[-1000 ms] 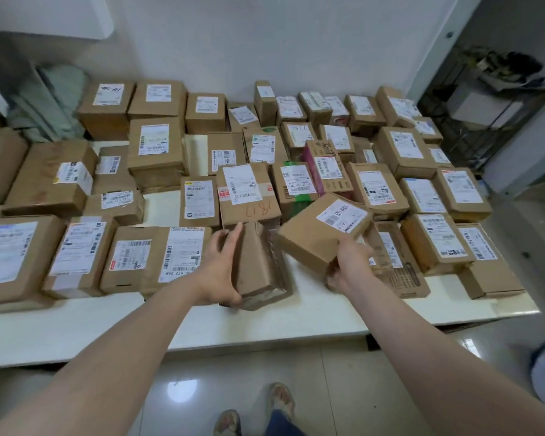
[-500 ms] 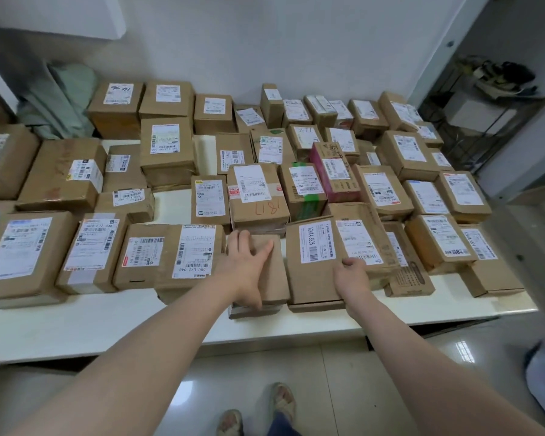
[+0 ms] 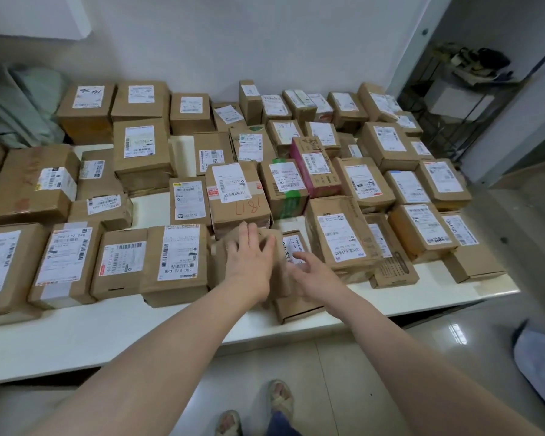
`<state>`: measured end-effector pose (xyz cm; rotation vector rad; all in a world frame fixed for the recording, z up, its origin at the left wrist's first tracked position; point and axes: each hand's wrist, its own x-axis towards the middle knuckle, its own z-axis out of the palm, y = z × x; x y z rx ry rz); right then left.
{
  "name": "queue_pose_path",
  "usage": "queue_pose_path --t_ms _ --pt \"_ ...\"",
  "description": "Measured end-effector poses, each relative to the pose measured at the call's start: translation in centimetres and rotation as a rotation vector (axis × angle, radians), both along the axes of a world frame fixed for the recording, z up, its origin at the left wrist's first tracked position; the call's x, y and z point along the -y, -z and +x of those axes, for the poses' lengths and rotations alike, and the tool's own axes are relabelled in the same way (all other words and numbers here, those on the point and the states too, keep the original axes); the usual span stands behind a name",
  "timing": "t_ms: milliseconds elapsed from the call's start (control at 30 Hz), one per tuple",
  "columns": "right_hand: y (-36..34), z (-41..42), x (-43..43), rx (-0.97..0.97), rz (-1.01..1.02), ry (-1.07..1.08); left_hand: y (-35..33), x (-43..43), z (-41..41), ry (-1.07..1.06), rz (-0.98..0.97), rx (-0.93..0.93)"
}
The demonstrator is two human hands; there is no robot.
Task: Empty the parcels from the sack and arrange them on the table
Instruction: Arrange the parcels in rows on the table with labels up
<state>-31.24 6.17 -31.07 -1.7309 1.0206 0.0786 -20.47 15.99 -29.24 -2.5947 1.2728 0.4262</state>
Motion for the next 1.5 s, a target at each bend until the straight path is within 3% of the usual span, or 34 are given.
queue_pose_path --t_ms 100,200,300,333,400,500,567,700,867,1000,1067,1167,1267,1367,1500 --pt "0.0 0.5 -1.1 -0.05 0.207 -0.048 -0.5 0.2 0.8 -0.003 -0.183 -0.26" --pt "0.9 1.2 -1.7 -0.013 0.314 0.099 -0.8 -0.4 2.8 -0.1 -0.397 -0.625" --pt "1.6 1.8 -1.8 -0.066 0.28 0.057 -0.6 -1.6 3.6 -0.301 -0.669 -1.031" --pt "1.5 1.9 -2.1 -0.067 0.284 0.05 -0.5 -2.0 3.6 -0.362 -0.754 -1.059" --pt "1.0 2.0 -2.1 -0.009 0.397 0.14 -0.3 -2.6 3.7 -0.484 -0.919 -0.893" --pt "0.2 2.0 -0.7 0.173 0.787 0.368 -0.6 -3.5 4.6 -0.766 -1.173 -0.722" --pt "-0.2 1.7 0.1 0.28 0.927 0.421 -0.7 -4.0 5.2 -0.915 -1.151 -0.863" --pt "-0.3 2.8 -0.2 0.178 0.711 0.283 -0.6 -4.8 4.5 -0.989 -0.911 -1.232" --pt "0.8 3.9 -1.6 -0.063 0.089 0.046 0.2 -4.6 3.4 -0.935 -0.895 -0.957" --pt "1.3 4.5 -2.6 -0.089 0.274 0.062 1.3 -4.4 3.0 -0.892 -0.796 -0.726" --pt "1.5 4.6 -2.9 -0.045 0.174 -0.067 2.0 -4.3 2.7 -0.836 -0.717 -0.614" --pt "2.2 4.8 -3.0 0.014 0.086 -0.094 3.0 -4.6 2.6 -0.752 -0.591 -0.397" --pt "2.6 5.0 -2.1 -0.063 -0.106 -0.116 2.9 -5.0 2.7 -0.625 -0.494 -0.111" --pt "3.0 4.7 -1.2 -0.292 -0.37 -0.224 3.3 -5.4 3.6 -0.688 -0.422 -0.129" --pt "2.1 4.5 -0.9 -0.581 -0.311 -0.237 4.1 -6.1 4.4 -0.799 -0.366 -0.313"
